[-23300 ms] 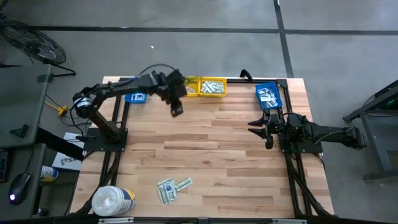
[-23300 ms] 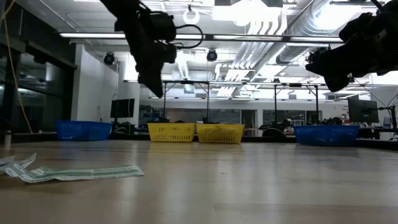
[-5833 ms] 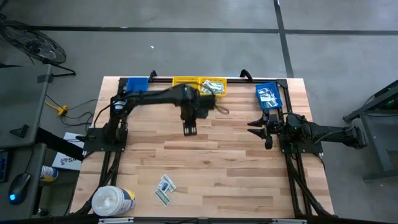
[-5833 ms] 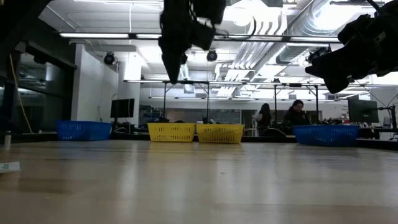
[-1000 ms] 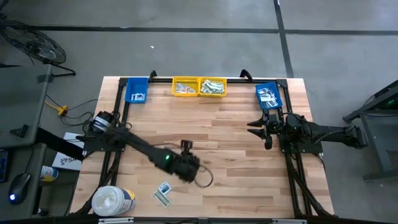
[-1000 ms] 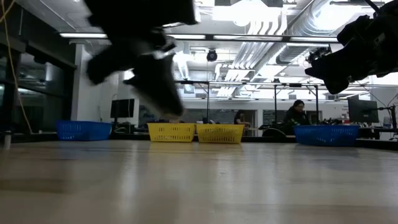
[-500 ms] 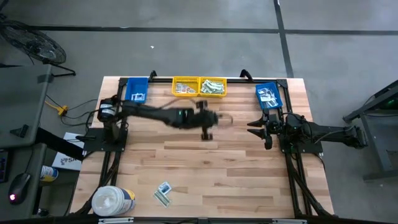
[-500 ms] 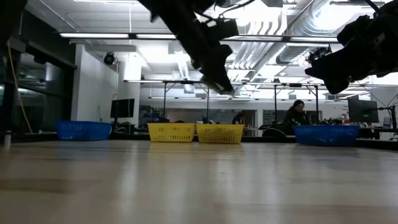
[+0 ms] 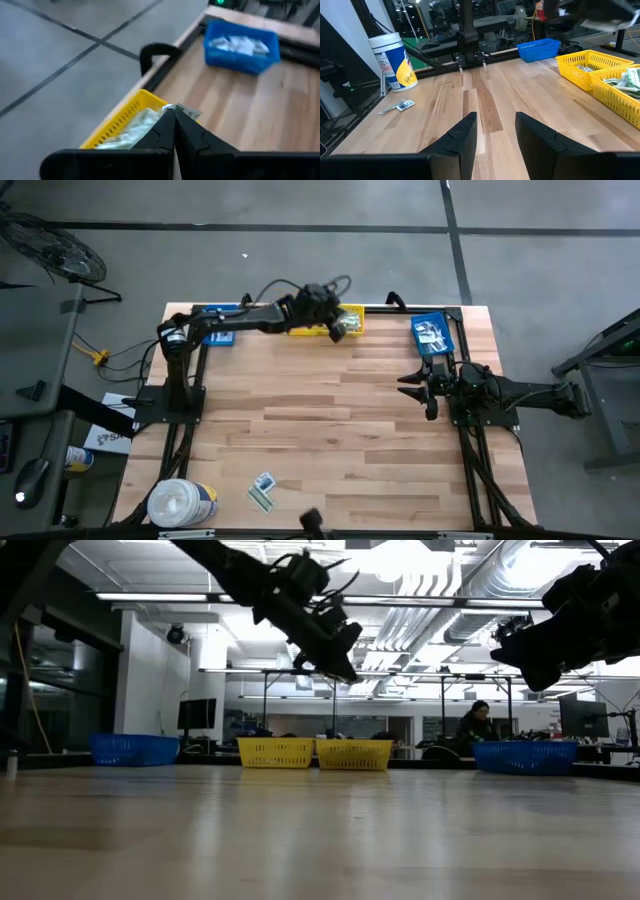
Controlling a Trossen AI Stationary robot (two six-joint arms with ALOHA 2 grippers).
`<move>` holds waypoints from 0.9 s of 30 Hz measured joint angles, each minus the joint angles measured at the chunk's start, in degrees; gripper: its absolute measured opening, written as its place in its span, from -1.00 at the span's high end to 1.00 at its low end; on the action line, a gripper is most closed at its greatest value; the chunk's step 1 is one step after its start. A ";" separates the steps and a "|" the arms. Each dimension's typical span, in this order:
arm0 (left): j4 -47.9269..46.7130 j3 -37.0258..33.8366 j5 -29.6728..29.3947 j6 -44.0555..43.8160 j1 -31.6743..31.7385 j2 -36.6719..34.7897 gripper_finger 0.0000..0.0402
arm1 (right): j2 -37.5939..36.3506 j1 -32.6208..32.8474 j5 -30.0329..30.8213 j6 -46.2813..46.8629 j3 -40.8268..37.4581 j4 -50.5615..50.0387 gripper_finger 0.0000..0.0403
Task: Pick & Place First Aid Supplies
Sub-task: Put the green bandage pack into the right yellow bin
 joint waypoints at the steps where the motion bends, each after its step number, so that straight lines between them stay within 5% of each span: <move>1: 0.57 0.00 0.97 -1.11 1.07 0.00 1.00 | 0.00 0.00 0.02 0.00 0.01 0.00 0.36; 10: 8.90 1.03 9.80 -9.45 5.66 3.70 1.00 | 0.00 0.00 0.00 0.00 0.00 0.00 0.36; 27: -7.59 20.42 12.41 -26.77 7.57 17.77 1.00 | -0.02 -0.02 0.02 0.00 0.00 -0.02 0.36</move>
